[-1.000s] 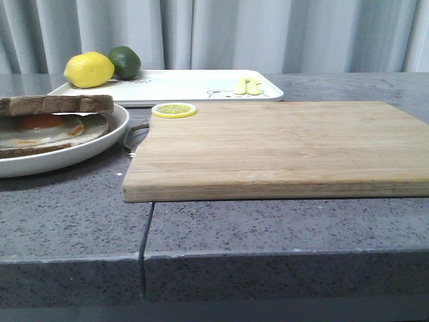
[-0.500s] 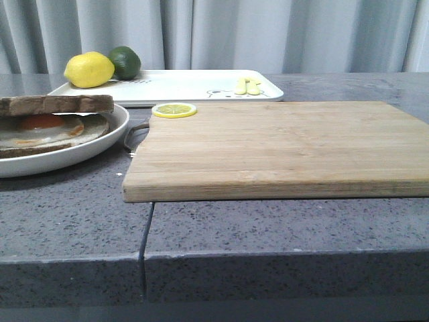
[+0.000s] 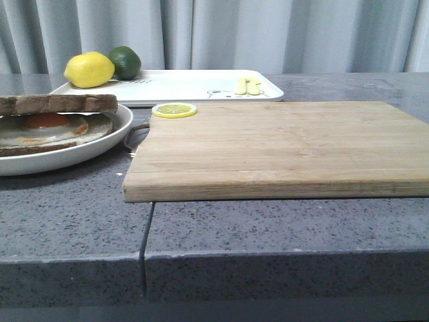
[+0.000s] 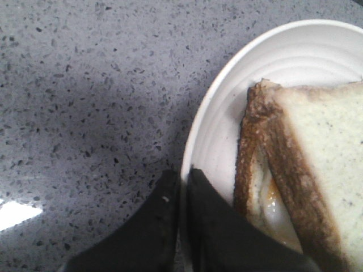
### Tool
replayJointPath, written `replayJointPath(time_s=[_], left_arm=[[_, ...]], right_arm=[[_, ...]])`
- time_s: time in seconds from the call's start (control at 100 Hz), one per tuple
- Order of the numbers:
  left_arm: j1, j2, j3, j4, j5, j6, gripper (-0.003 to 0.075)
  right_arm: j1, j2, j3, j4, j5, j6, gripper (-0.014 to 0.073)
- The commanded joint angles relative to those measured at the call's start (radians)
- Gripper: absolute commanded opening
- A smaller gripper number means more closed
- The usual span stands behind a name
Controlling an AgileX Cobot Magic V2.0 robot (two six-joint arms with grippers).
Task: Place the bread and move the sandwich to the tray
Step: 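Lift the plate and carry it over the bear-print tray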
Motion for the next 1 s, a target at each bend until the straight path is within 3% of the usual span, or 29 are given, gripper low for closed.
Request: replayJointPath(time_s=[0.0, 0.53, 0.77, 0.99], left_arm=[[0.012, -0.041, -0.031, -0.037, -0.051, -0.011, -0.0019], [0.077, -0.137, -0.043, -0.164, -0.026, 0.004, -0.0019], [0.077, -0.143, -0.068, -0.327, -0.031, 0.106, -0.0019], [0.077, -0.119, -0.158, -0.35, -0.027, 0.13, -0.0019]], right_arm=[[-0.005, 0.011, -0.027, -0.006, -0.091, 0.0, 0.0428], [-0.005, 0.011, -0.027, -0.006, -0.114, 0.0, 0.0428], [-0.005, 0.011, -0.027, -0.006, -0.114, 0.0, 0.0428], [-0.005, 0.011, -0.027, -0.006, -0.115, 0.0, 0.0428]])
